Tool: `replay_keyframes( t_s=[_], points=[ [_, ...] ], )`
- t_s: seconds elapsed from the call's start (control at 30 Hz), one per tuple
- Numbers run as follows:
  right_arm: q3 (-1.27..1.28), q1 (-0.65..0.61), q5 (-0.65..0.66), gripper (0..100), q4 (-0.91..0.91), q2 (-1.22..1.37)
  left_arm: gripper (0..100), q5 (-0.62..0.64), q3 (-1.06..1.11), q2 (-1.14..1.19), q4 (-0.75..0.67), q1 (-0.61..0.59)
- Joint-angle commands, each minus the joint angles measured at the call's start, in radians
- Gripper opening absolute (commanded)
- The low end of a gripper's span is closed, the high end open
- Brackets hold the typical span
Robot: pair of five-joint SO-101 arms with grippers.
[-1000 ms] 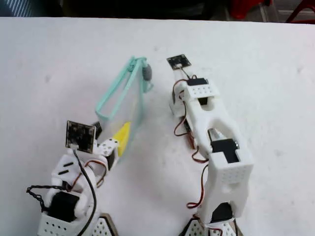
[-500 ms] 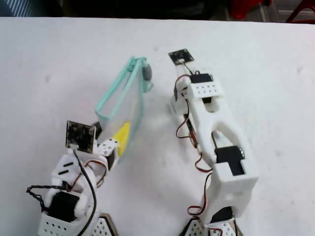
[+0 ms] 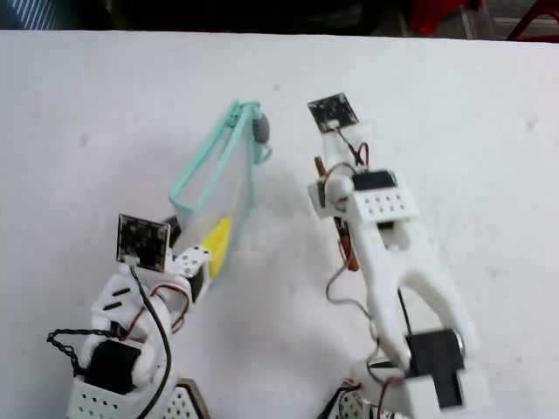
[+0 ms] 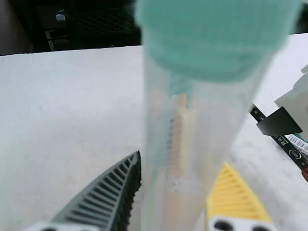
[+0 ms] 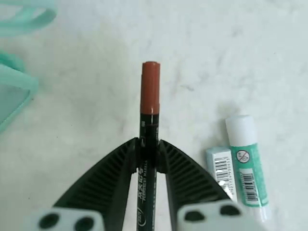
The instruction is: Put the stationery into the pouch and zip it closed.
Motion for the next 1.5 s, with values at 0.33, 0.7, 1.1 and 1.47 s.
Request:
replay_keyframes(
  t_s=[0.33,0.7,1.1,1.47],
  points=[
    [0.173,-0.058,0.002,1.6,-0.096,-0.269,22,0.008,-0.014,-0.007,-0.029,0.013],
    [0.175,-0.056,0.002,1.6,-0.088,-0.278,22,0.008,-0.014,-0.007,-0.029,0.013],
    [0.239,-0.042,-0.077,1.6,-0.096,-0.409,22,0.008,-0.014,-0.007,-0.029,0.013],
    [0.560,-0.039,-0.089,1.6,-0.202,-0.940,22,0.008,-0.012,-0.007,-0.029,0.013]
  ],
)
